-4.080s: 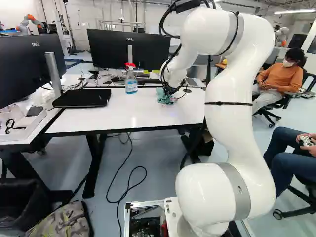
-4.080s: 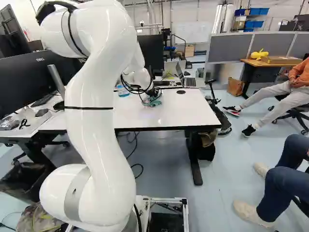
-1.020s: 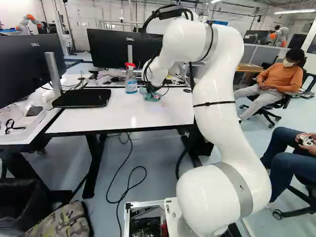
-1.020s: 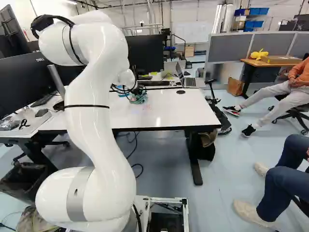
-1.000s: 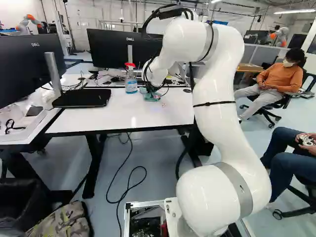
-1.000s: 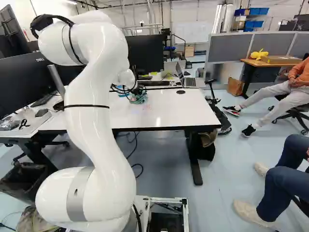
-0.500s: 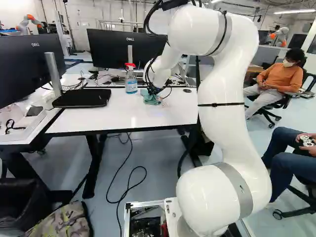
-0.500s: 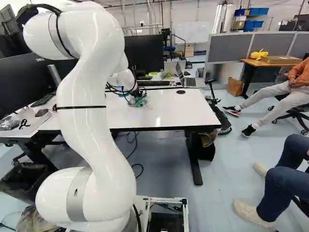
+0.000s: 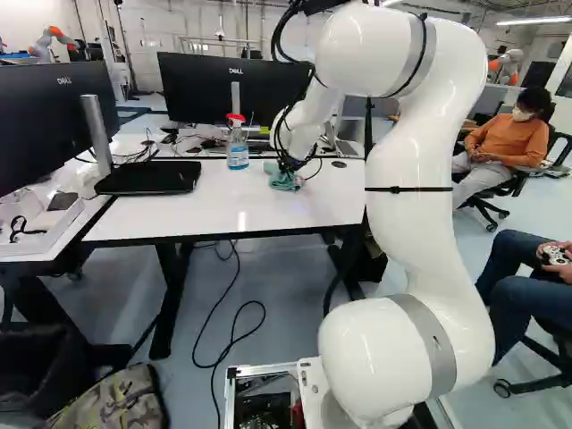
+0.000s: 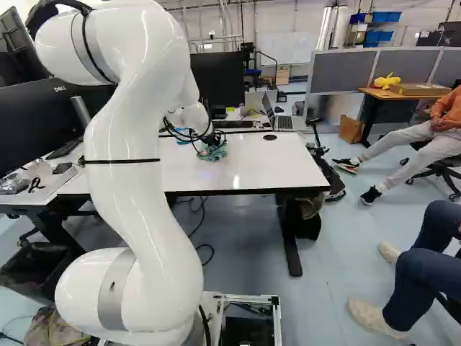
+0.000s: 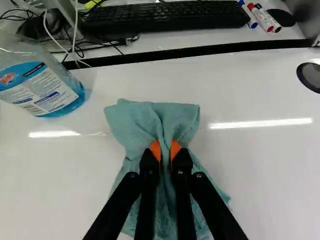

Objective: Clean the table with the green towel

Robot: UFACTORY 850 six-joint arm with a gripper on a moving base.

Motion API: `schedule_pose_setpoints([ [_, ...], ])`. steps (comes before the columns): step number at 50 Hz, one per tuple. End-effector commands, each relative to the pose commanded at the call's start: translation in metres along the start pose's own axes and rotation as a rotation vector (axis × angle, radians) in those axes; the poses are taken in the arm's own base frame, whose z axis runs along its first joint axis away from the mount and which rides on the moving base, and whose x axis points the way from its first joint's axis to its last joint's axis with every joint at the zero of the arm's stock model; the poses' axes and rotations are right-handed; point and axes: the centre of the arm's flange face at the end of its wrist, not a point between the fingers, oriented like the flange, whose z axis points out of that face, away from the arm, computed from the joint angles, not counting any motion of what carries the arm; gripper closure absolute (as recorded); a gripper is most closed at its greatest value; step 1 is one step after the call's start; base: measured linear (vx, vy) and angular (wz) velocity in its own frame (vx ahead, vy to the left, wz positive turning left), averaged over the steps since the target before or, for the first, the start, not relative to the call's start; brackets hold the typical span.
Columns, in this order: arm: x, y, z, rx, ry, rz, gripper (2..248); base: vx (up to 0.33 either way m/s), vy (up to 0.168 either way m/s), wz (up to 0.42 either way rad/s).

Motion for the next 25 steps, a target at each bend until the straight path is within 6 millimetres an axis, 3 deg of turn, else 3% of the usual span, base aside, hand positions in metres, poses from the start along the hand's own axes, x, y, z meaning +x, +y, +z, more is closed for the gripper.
schedule_pose_setpoints([
  [25,0.016,0.041,0.015,-0.044,0.020,0.047,209,0.000,0.000,0.000],
])
